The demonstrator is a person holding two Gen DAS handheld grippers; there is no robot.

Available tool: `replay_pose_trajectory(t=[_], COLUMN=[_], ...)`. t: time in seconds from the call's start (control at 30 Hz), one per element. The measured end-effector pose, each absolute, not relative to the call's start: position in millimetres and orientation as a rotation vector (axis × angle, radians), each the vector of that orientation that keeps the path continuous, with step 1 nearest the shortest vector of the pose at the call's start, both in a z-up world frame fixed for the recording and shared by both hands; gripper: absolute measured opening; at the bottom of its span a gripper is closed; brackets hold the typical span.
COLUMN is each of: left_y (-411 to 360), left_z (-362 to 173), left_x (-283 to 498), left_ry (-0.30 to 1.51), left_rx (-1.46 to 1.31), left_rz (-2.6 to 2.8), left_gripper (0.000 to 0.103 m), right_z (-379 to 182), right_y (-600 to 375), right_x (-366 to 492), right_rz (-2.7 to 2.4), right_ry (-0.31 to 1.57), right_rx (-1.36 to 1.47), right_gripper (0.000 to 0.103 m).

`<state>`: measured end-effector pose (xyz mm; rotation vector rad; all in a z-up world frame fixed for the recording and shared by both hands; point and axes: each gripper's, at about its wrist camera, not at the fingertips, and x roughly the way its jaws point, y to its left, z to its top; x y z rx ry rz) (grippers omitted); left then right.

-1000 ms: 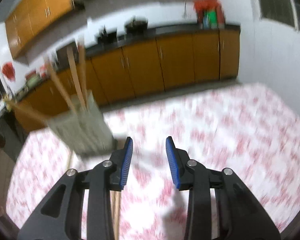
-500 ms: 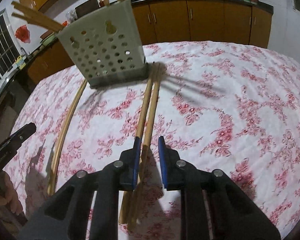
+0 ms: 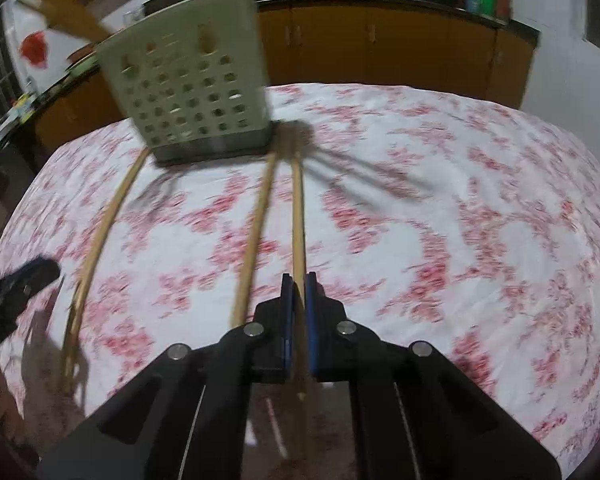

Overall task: Organize utensils
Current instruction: 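Lower the right gripper onto a fourth wooden chopstick and close on it, then hold the chopstick pinched at its end with the right gripper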

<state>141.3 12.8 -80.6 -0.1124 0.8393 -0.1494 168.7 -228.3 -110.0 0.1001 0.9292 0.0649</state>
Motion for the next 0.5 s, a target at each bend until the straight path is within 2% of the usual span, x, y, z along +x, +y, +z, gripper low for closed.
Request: replay_pose_trajectory(t=[0.1,0.23,0.5], left_y=[7.0,0.8,-8.4], left_z=[-83.8,-88.3,-96.4], left_x=[140.3,139.7,137.2], left_ry=[0.856,0.873,0.898], left_rx=[-0.096,-0.072,-0.013], left_rz=[-0.172,-0.182,-0.177], left_gripper=[0.028,0.023,0.021], right_z=[-110.0,-110.7,-111.1], right_y=[-240.7,-246.3,-245.6], right_x=[170.6,170.1,169.0], right_rz=[0.037,0.031,0.023], right_ry=[0.93,0.929,0.922], right_rx=[0.122,0.117,0.095], right_gripper=[0.008,0.008,0.008])
